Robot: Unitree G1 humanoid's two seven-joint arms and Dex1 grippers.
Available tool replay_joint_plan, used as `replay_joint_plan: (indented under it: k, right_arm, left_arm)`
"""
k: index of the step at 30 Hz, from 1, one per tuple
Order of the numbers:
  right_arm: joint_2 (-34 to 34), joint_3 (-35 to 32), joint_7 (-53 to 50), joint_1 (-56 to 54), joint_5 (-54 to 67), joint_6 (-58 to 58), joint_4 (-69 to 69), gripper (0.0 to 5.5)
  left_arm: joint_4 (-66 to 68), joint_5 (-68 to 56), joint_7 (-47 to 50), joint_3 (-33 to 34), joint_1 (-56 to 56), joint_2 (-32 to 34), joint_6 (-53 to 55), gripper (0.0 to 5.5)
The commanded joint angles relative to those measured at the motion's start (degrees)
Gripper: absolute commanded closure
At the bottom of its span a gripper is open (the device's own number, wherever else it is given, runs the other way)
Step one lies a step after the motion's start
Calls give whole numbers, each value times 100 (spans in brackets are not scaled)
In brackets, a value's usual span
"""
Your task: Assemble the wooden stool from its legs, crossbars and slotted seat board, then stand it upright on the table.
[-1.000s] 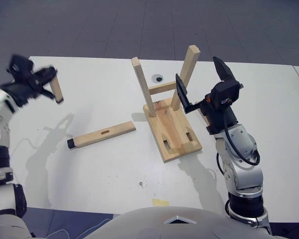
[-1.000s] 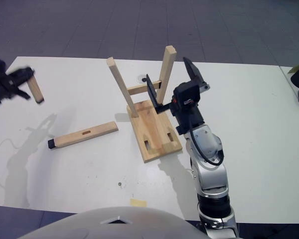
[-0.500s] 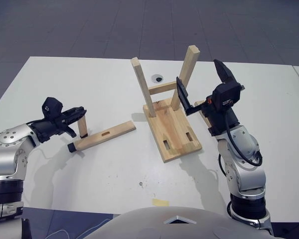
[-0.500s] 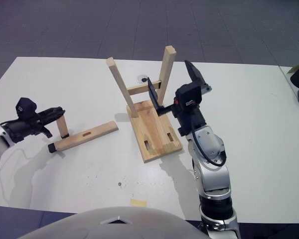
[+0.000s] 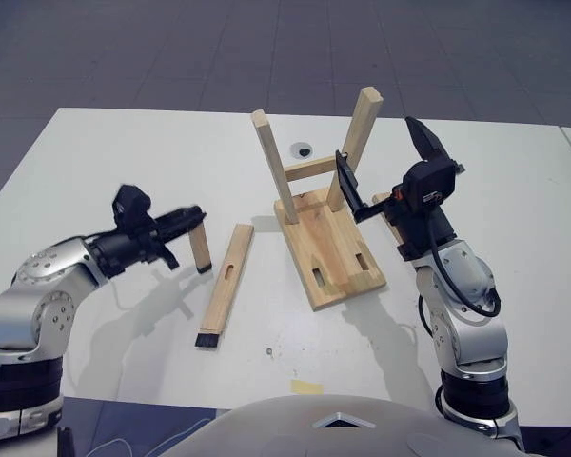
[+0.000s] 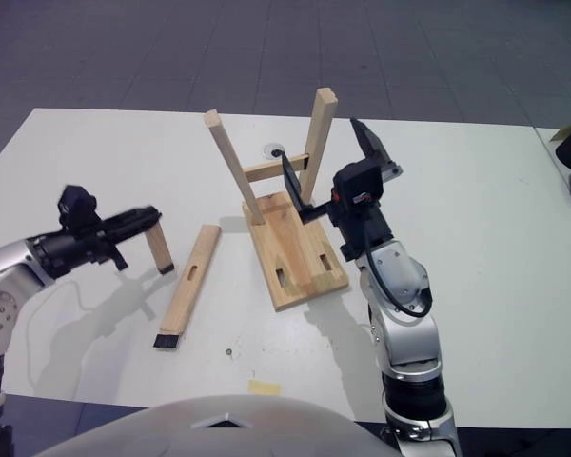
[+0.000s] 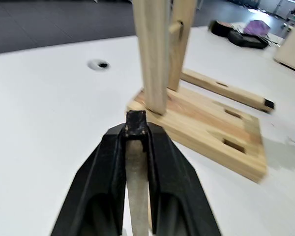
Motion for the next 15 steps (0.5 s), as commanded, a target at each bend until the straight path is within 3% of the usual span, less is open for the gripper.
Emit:
replay_joint_plan:
  k: [1, 8, 15]
  right_arm:
    - [1, 52, -26, 107, -69, -31, 12, 10]
    - [102, 139, -168, 431, -149, 29, -171, 10]
    - [86, 72, -233, 571, -179, 81, -291, 10]
  left_arm:
    - [-152, -236, 651, 307, -21, -447, 249, 506]
    - [-819, -1437, 1326, 676, 397, -971, 1092, 506]
    - [-1244, -1544, 1513, 523, 801, -990, 1342, 506]
